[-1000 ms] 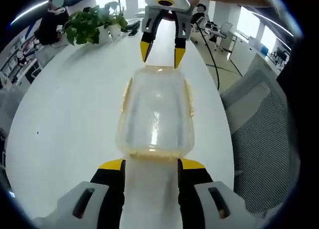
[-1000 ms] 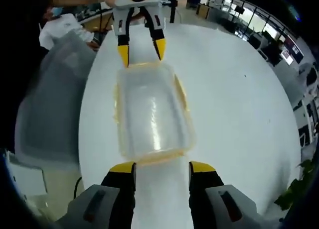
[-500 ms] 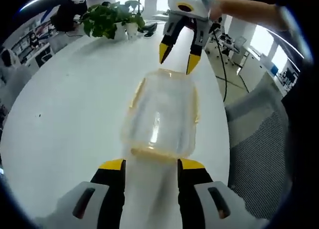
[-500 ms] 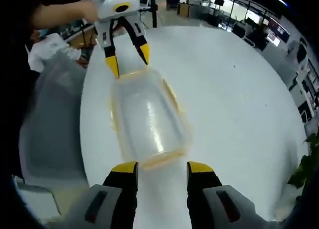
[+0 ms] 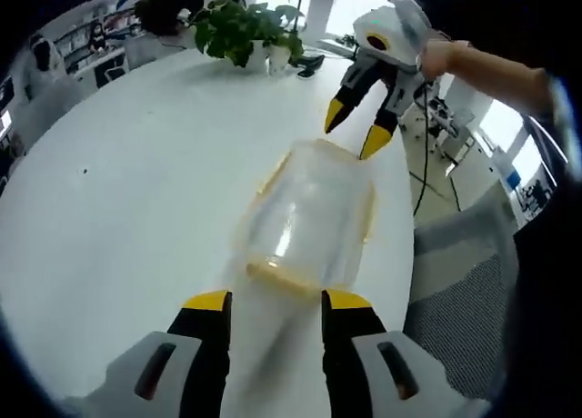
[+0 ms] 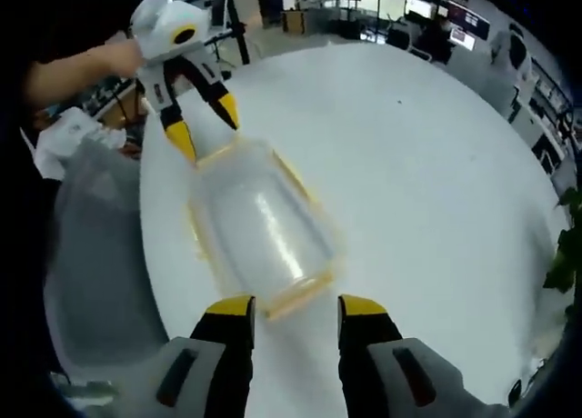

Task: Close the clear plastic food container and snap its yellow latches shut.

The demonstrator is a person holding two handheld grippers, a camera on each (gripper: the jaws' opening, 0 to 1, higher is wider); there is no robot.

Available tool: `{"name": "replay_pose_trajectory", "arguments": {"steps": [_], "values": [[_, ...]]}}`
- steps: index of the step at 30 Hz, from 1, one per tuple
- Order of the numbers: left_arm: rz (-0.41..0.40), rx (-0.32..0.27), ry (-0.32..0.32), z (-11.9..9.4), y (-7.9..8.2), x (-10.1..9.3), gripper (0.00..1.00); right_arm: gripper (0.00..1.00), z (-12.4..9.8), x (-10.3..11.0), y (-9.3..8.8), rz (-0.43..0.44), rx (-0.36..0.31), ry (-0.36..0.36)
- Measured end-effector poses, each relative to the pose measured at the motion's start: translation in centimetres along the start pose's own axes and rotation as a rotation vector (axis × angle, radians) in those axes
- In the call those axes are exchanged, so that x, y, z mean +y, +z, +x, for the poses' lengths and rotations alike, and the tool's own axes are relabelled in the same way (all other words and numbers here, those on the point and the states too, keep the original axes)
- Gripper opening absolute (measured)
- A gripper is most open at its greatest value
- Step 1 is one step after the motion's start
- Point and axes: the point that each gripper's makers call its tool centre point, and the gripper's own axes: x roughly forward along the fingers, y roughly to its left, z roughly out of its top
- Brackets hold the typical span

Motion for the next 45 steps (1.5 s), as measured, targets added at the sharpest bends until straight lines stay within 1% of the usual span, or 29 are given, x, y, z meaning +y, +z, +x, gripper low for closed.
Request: {"name": "replay_pose_trajectory", "arguments": {"steps": [1, 5, 6, 9, 10, 13, 14, 16, 18, 20, 23, 25, 31, 35, 38, 39, 40, 41, 42, 43, 44, 45], "values": [[-0.026, -0.005, 0.0, -0.1, 0.0, 0.0, 0.39, 0.35, 0.0, -0.1, 0.0, 0.009, -0.002, -0.002], [-0.077, -0.014, 0.005, -0.1, -0.1, 0.2, 0.39, 0.33, 0.1, -0.4, 0.3, 0.052, -0.014, -0.014], [-0.104, -0.016, 0.006, 0.0, -0.2, 0.3, 0.39, 0.33, 0.1, -0.5, 0.4, 0.07, -0.015, -0.017], [-0.162, -0.034, 0.0, 0.2, -0.1, 0.1, 0.39, 0.32, 0.3, -0.4, 0.6, 0.087, -0.033, -0.022], [-0.203, -0.047, -0.008, 0.3, 0.0, 0.0, 0.39, 0.32, 0.4, -0.3, 0.7, 0.105, -0.036, -0.022], [-0.271, -0.064, -0.013, 0.4, 0.2, -0.4, 0.39, 0.31, 0.6, -0.4, 0.7, 0.125, -0.041, -0.027], [-0.326, -0.073, -0.017, 0.5, 0.2, -0.4, 0.39, 0.3, 0.6, -0.3, 0.7, 0.146, -0.043, -0.029], [-0.382, -0.09, -0.021, 0.7, 0.3, -0.3, 0.38, 0.28, 0.7, -0.4, 0.6, 0.182, -0.048, -0.033], [-0.431, -0.101, -0.026, 0.7, 0.4, -0.4, 0.38, 0.27, 0.6, -0.5, 0.6, 0.198, -0.056, -0.038], [-0.476, -0.129, -0.051, 0.8, 0.8, -0.7, 0.38, 0.27, 0.5, -0.5, 0.4, 0.223, -0.06, -0.041], [-0.468, -0.107, -0.023, 1.0, 0.3, -0.4, 0.37, 0.27, 0.4, -0.6, 0.4, 0.244, -0.072, -0.048], [-0.488, -0.11, -0.016, 1.0, 0.2, -0.2, 0.37, 0.27, 0.4, -0.6, 0.2, 0.268, -0.076, -0.042], [-0.518, -0.111, -0.015, 1.3, 0.1, -0.5, 0.37, 0.27, 0.7, -0.2, 0.3, 0.288, -0.091, -0.037], [-0.566, -0.125, -0.023, 1.6, 0.2, -0.7, 0.37, 0.28, 0.9, -0.2, 0.4, 0.317, -0.103, -0.032], [-0.576, -0.13, -0.02, 1.8, 0.3, -0.8, 0.33, 0.28, 1.1, 0.0, 0.5, 0.35, -0.106, -0.016], [-0.577, -0.122, -0.017, 1.9, 0.2, -0.9, 0.29, 0.28, 1.1, 0.0, 0.4, 0.37, -0.109, -0.012], [-0.575, -0.108, -0.006, 2.0, -0.1, -0.9, 0.27, 0.28, 1.2, 0.0, 0.4, 0.389, -0.11, -0.011], [-0.578, -0.119, -0.001, 2.0, 0.1, -0.9, 0.28, 0.28, 1.2, 0.0, 0.4, 0.399, -0.111, -0.01], [-0.578, -0.113, 0.004, 2.0, 0.0, -0.9, 0.28, 0.28, 1.2, 0.0, 0.4, 0.396, -0.11, -0.012], [-0.579, -0.115, 0.009, 2.0, 0.0, -1.1, 0.28, 0.28, 1.1, 0.1, 0.5, 0.349, -0.106, -0.03], [-0.563, -0.116, 0.015, 2.0, 0.0, -1.1, 0.29, 0.28, 1.1, 0.2, 0.6, 0.337, -0.105, -0.034], [-0.565, -0.118, 0.016, 2.0, 0.1, -1.1, 0.29, 0.27, 1.1, 0.2, 0.6, 0.355, -0.1, -0.031]]}}
